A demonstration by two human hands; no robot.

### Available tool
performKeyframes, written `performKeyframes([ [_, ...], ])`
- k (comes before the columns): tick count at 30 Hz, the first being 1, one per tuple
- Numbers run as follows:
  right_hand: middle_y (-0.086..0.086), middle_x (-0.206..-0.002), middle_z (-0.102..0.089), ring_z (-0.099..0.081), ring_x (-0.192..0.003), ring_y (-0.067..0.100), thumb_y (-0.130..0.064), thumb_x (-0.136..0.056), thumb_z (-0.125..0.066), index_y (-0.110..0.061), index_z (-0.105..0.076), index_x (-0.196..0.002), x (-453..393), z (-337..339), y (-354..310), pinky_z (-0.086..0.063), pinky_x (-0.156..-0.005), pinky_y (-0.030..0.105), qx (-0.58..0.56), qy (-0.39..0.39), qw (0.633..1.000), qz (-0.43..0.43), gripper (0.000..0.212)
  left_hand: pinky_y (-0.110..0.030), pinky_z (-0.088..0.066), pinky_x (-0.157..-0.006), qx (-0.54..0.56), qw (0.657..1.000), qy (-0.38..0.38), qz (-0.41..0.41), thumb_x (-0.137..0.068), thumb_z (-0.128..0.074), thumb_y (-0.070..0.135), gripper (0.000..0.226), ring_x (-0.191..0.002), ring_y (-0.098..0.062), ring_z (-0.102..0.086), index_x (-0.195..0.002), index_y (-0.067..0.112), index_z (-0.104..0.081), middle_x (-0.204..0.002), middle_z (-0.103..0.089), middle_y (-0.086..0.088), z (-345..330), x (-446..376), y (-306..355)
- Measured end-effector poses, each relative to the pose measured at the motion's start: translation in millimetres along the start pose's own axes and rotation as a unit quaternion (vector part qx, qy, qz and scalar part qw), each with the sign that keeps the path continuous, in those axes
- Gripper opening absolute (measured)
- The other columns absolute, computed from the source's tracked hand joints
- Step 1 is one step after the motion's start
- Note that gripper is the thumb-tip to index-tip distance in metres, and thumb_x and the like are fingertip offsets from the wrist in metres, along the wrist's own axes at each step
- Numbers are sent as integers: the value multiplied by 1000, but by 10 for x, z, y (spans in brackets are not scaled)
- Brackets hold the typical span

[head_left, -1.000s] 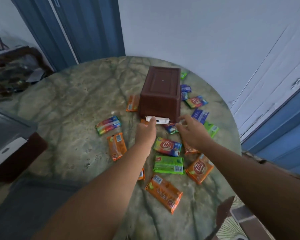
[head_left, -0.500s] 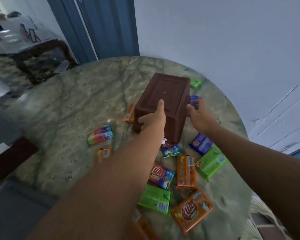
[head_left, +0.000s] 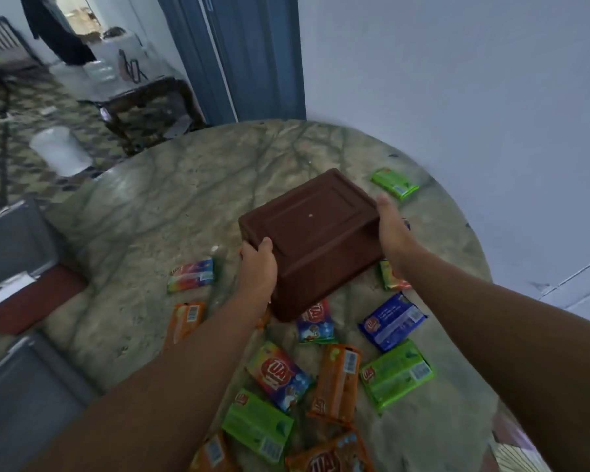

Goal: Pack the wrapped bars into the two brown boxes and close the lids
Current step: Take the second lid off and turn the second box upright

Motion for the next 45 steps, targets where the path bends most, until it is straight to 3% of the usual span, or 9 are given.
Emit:
performKeyframes([
  [8,8,-119,-74,-74,-100,24,-100,-61,-40,-23,-71,-128,297,-170,-126,-62,-81,37,-108,4,989,-99,106,-43,-59,-85,97,995,-3,11,-77,-52,41,55,-101,-28,-69,-126,16,-61,-114,-71,-8,267,106,58],
  [12,8,-98,-76,-72,-71,17,-74,-98,-32,-13,-74,-111,527,-173,-238,-50,-46,17,-129,23,986,-107,76,-26,-54,-53,165,985,-36,-22,-86,-54,26,32,-77,-17,-74,-111,15,-71,-97,-78,-5,486,246,202],
  [17,1,-71,-60,-52,-61,17,-63,-103,-29,-15,-57,-86,1076,-195,-270,-38,-59,28,-175,33,977,-114,58,-15,-32,-37,266,954,-123,-57,-102,-40,37,61,-42,-8,-48,-46,23,-62,-47,-52,13,884,583,411],
  [20,1,-67,-64,-54,-66,21,-66,-101,-30,-15,-55,-78,1380,-305,-135,-39,-64,33,-211,46,968,-128,61,-28,-28,-52,293,948,-108,-62,-99,-39,54,58,-56,-8,-40,-54,26,-62,-55,-51,15,1275,534,338],
  [25,18,-131,-68,-63,-125,38,-96,-76,-36,-11,-68,-132,1929,-748,124,-44,-110,56,-273,46,954,-119,106,-25,-43,-55,341,926,-153,-63,-98,-44,62,50,-65,-11,-57,-79,19,-60,-72,-64,5,2000,460,154],
  [28,19,-141,-61,-56,-133,40,-97,-74,-38,-14,-60,-144,2325,-1111,185,-39,-116,56,-343,-2,930,-130,110,-34,-58,-83,347,902,-256,-30,-84,-68,58,38,-90,-17,-70,-84,20,-70,-92,-72,0,2315,505,28],
  [32,12,-117,-73,-72,-103,30,-70,-95,-48,-15,-71,-127,2744,-1506,160,-60,-86,39,-293,-19,946,-136,69,-26,-60,-60,237,945,-222,-49,-103,-54,28,32,-70,-11,-71,-90,13,-79,-77,-74,2,2811,515,-332],
  [36,0,-80,-68,-65,-60,16,-48,-103,-53,-19,-74,-97,3052,-1668,202,-54,-51,26,-200,44,966,-154,36,-24,-55,-56,204,962,-168,-68,-102,-60,37,18,-69,-4,-68,-108,21,-64,-85,-72,7,3263,464,-624],
  [45,-1,-61,-50,-55,-62,21,-25,-96,-45,-22,-55,-76,3363,-1815,151,-55,-59,42,-96,44,983,-153,22,-31,-46,-53,81,995,-21,57,-91,-46,11,17,-59,-23,-58,-84,9,-61,-69,-62,-10,3802,627,-1186],
])
Point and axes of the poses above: each hand's wrist, its own x-axis away from the middle knuckle, its own z-axis out of the back of the hand, y = z × x, the point moved 7 cm from there along -x, towards the middle knuckle
